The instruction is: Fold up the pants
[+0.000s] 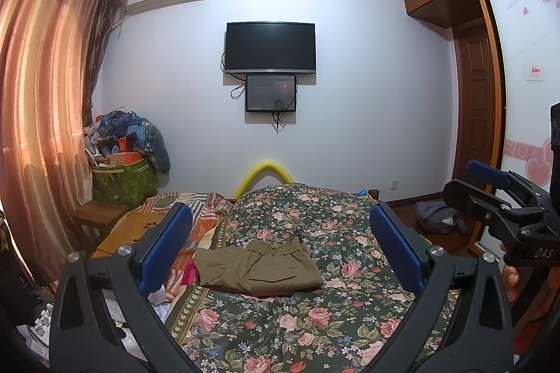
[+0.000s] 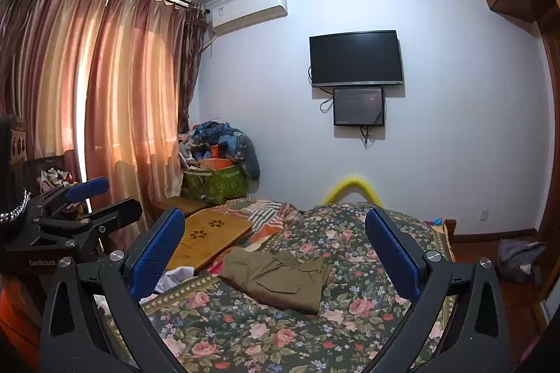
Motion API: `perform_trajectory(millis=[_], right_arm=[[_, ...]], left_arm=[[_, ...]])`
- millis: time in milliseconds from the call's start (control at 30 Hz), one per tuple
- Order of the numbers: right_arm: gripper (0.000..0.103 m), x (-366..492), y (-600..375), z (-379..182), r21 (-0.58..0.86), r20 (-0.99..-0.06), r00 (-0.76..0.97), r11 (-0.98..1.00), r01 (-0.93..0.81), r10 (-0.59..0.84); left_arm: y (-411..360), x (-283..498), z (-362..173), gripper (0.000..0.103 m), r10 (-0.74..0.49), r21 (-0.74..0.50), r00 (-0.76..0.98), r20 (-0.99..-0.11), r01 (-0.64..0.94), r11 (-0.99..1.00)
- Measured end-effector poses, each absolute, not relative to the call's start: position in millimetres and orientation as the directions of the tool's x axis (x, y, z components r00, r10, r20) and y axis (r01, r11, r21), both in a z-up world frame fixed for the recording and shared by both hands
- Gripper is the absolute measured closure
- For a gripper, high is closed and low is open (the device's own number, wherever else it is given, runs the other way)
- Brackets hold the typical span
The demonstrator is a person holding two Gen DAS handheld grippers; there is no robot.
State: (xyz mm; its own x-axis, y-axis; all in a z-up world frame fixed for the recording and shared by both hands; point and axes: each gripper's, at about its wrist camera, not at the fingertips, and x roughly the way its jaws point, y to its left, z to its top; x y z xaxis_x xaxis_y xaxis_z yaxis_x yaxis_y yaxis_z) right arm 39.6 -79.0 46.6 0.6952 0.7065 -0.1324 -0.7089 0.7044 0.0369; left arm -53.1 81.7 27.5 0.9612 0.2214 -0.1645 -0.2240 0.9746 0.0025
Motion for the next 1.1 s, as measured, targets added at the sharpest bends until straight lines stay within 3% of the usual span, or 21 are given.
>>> perform_trajectory(millis=[1100], right_arm=[[0.0, 45, -78, 42, 0.052, -0.149, 0.701, 0.713, -0.699, 0.698]], left_arm=[[89, -38, 15, 0.0, 0.176, -0.029, 0.962, -0.208, -0.186, 0.982]])
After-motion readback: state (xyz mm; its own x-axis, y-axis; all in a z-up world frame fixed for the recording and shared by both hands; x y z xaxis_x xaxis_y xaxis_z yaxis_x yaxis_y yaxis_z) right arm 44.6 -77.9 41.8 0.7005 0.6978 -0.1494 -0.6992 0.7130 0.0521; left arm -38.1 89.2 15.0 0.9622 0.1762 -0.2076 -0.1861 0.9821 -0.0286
